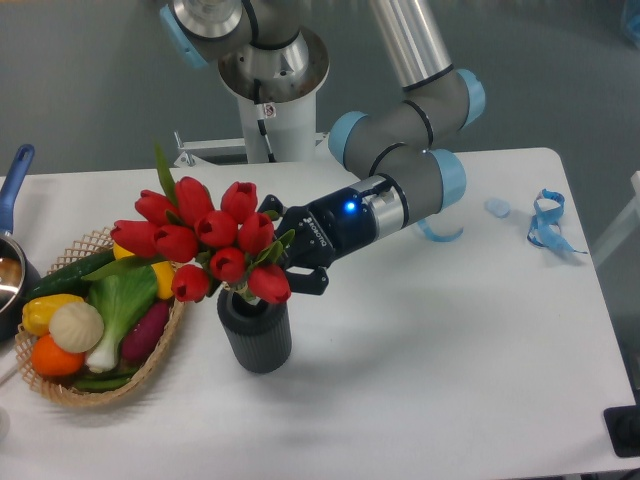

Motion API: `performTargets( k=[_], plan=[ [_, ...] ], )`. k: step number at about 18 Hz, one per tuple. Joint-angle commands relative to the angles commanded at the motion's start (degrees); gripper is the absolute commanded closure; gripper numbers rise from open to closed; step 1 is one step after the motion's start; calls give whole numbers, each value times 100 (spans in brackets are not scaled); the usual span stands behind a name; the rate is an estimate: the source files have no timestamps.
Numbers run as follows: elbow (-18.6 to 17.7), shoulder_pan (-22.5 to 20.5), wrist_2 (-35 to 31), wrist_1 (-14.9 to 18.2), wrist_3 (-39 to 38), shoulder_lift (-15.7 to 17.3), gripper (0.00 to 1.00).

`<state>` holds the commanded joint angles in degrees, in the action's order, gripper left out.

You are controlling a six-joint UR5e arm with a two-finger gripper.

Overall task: Insert the flowers into the vase
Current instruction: 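Push the tulip stems down into the vase opening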

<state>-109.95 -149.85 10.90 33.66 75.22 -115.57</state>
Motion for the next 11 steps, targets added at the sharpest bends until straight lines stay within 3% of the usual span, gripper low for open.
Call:
performTargets(
  k=[4, 11],
  plan=[
    [-44, 35, -62, 0, 159, -202, 98],
    [-492, -17, -44, 0, 608, -273, 97]
  ],
)
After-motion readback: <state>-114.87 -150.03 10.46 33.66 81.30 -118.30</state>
